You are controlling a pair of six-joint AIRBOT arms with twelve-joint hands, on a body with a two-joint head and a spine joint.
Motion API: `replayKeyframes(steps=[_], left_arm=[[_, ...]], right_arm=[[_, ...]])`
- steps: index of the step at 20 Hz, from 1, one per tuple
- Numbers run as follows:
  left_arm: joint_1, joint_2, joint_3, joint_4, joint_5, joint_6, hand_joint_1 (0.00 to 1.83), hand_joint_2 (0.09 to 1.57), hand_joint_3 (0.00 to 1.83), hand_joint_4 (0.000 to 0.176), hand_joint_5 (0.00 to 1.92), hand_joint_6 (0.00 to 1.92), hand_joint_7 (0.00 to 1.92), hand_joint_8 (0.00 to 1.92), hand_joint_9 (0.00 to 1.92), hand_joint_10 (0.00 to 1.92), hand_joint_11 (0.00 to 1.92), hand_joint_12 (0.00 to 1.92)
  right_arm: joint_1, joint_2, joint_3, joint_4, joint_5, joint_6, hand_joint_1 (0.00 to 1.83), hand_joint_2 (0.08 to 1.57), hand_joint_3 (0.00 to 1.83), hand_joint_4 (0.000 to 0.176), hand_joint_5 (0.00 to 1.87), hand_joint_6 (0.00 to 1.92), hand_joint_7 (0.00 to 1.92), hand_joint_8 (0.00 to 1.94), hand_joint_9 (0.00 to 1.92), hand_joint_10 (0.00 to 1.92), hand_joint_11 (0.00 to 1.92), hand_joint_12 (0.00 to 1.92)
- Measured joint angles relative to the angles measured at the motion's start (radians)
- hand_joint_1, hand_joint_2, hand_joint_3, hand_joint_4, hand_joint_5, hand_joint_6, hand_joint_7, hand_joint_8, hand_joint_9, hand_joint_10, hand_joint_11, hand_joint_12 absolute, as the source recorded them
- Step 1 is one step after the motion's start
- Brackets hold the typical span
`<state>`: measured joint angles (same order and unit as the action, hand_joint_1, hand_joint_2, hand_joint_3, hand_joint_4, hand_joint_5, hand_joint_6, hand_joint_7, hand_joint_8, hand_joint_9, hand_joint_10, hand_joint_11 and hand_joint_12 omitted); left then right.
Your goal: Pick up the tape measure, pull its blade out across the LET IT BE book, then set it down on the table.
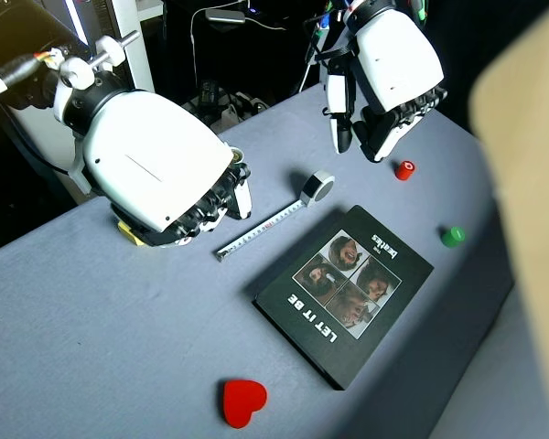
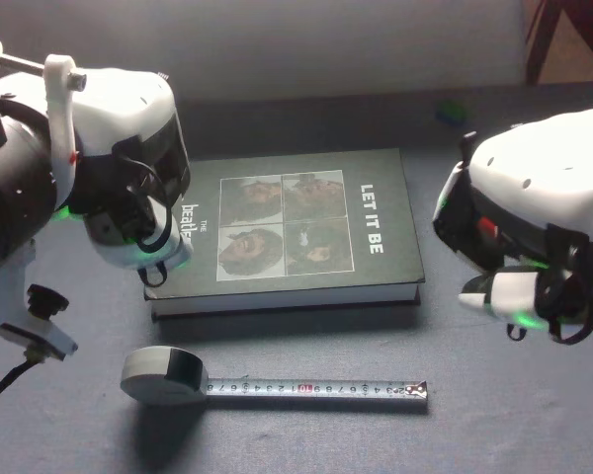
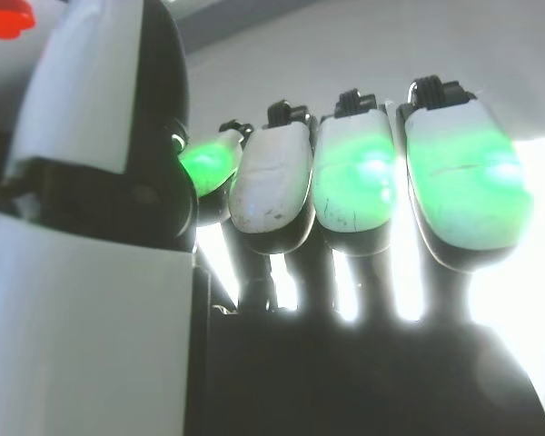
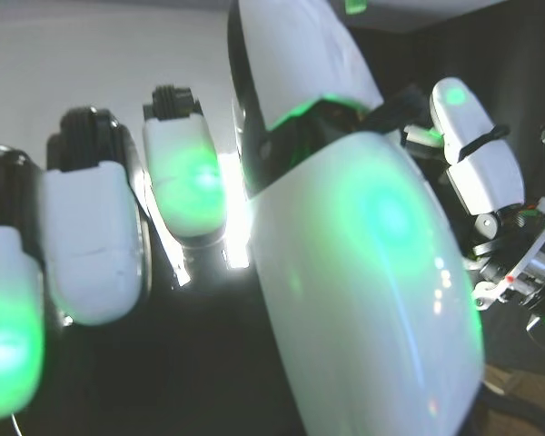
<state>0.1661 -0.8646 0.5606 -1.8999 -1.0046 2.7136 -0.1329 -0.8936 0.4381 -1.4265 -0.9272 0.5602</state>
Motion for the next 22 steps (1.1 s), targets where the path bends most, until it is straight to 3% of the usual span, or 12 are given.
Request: replayKeyframes(steps=[1,2,7,11,15,18,21,22], left_arm=[[0.0,0.0,-0.002,-0.002,-0.006,0.0,0.26,1.11,0.11,0.033,0.25,0.06,0.25,0.04,0.2,0.06,0.01,0.51],[0.0,0.0,-0.007,-0.003,-0.016,0.003,0.26,1.15,0.01,0.026,0.26,0.01,0.27,0.0,0.22,0.01,0.0,0.55],[0.03,0.0,-0.006,0.005,-0.013,0.007,0.28,1.14,0.0,0.014,0.29,0.0,0.31,0.0,0.25,0.0,0.0,0.65],[0.06,0.014,0.014,-0.014,0.022,0.008,0.28,1.14,0.0,0.01,0.3,0.0,0.3,0.0,0.25,0.0,0.0,0.65],[0.068,0.047,0.025,0.001,0.109,0.01,0.31,1.11,0.0,0.0,0.3,0.0,0.3,0.0,0.26,0.0,0.0,0.59],[0.066,0.097,0.047,0.016,0.206,0.048,0.5,1.04,0.0,0.0,0.29,0.0,0.33,0.01,0.28,0.01,0.0,0.6],[0.106,0.145,0.107,0.08,0.354,-0.058,0.69,1.0,0.0,0.0,0.32,0.0,0.36,0.0,0.31,0.0,0.02,0.65],[0.134,0.146,0.132,0.113,0.409,-0.149,0.75,1.0,0.0,0.0,0.32,0.0,0.35,0.0,0.29,0.0,0.03,0.65]], right_arm=[[0.0,-0.002,0.0,0.005,-0.012,-0.01,0.01,0.98,0.2,0.084,0.16,0.11,0.23,0.06,0.16,0.2,0.0,0.96],[0.0,-0.01,0.0,0.018,-0.031,-0.047,0.01,1.07,0.02,0.082,0.21,0.01,0.26,0.0,0.23,0.04,0.0,1.0],[-0.014,-0.028,-0.016,0.012,-0.052,-0.139,0.01,1.08,0.01,0.074,0.22,0.01,0.28,0.0,0.25,0.03,0.0,1.01],[-0.003,-0.035,-0.015,-0.006,-0.073,-0.142,0.0,1.09,0.01,0.068,0.21,0.0,0.28,0.0,0.27,0.02,0.0,1.04],[0.004,-0.05,-0.021,-0.041,-0.075,-0.077,0.03,1.1,0.01,0.061,0.23,0.01,0.3,0.01,0.29,0.02,0.0,1.04],[-0.017,-0.045,-0.02,-0.039,-0.087,-0.039,0.06,1.11,0.01,0.059,0.24,0.01,0.32,0.01,0.3,0.02,0.0,1.0],[-0.026,-0.045,-0.02,-0.062,-0.076,-0.002,0.08,1.1,0.0,0.051,0.24,0.01,0.32,0.0,0.29,0.01,0.0,1.04],[-0.024,-0.045,-0.02,-0.079,-0.068,-0.001,0.08,1.1,0.0,0.05,0.26,0.01,0.32,0.0,0.29,0.01,0.0,1.06]])
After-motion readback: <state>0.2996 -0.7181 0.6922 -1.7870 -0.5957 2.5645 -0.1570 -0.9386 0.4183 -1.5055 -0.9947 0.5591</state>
